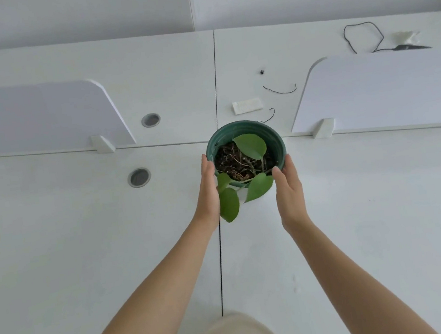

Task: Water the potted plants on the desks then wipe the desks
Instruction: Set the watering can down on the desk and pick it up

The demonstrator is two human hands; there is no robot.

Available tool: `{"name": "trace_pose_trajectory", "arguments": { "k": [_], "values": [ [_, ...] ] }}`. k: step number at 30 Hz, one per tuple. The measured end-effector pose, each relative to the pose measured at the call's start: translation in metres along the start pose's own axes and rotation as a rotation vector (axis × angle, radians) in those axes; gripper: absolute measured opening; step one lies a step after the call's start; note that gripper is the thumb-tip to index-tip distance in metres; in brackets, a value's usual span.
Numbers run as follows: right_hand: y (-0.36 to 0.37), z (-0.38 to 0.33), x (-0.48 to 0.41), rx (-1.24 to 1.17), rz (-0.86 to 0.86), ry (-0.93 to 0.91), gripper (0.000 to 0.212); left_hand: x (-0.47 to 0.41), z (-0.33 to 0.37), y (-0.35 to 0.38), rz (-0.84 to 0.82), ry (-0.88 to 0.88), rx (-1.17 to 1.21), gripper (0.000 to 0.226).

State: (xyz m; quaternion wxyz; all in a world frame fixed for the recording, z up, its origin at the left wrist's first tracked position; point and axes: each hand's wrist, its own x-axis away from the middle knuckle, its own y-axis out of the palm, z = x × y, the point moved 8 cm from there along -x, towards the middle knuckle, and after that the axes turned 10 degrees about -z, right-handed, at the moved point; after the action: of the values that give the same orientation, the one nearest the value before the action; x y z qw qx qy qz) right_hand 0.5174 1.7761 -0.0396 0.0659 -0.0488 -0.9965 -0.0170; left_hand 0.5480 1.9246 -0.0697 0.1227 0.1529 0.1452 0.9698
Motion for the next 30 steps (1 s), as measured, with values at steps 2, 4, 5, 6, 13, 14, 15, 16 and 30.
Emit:
{"name": "trace_pose_trajectory", "arguments": {
  "k": [2,4,5,6,13,14,15,16,30],
  "values": [
    [-0.005,-0.002,-0.009,-0.020,-0.014,0.034,0.047,0.009,0.002,0.007,-0.001,0.017,-0.062,0.081],
    [-0.012,-0.005,-0.016,-0.053,-0.025,0.069,0.040,0.018,0.003,0.008,0.012,0.043,-0.135,0.071],
    [-0.016,-0.006,-0.016,-0.058,-0.010,0.091,0.044,0.021,0.004,0.007,0.028,0.053,-0.153,0.063],
    [-0.020,-0.005,-0.014,-0.058,0.019,0.113,0.048,0.022,0.006,0.003,0.051,0.060,-0.150,0.058],
    [-0.016,0.005,0.009,-0.078,0.124,0.130,0.041,-0.001,0.028,-0.003,0.096,0.032,-0.161,0.064],
    [-0.011,0.006,0.008,-0.079,0.109,0.122,0.039,-0.003,0.027,0.001,0.078,0.019,-0.175,0.074],
    [-0.009,0.006,0.006,-0.080,0.102,0.126,0.038,-0.003,0.023,0.003,0.078,-0.005,-0.185,0.084],
    [-0.009,0.008,0.003,-0.082,0.101,0.133,0.039,-0.001,0.019,0.004,0.080,-0.023,-0.197,0.089],
    [-0.050,-0.011,0.094,-0.077,0.172,0.233,0.039,0.129,0.074,-0.020,0.351,0.136,-0.201,0.043]
  ]
}}
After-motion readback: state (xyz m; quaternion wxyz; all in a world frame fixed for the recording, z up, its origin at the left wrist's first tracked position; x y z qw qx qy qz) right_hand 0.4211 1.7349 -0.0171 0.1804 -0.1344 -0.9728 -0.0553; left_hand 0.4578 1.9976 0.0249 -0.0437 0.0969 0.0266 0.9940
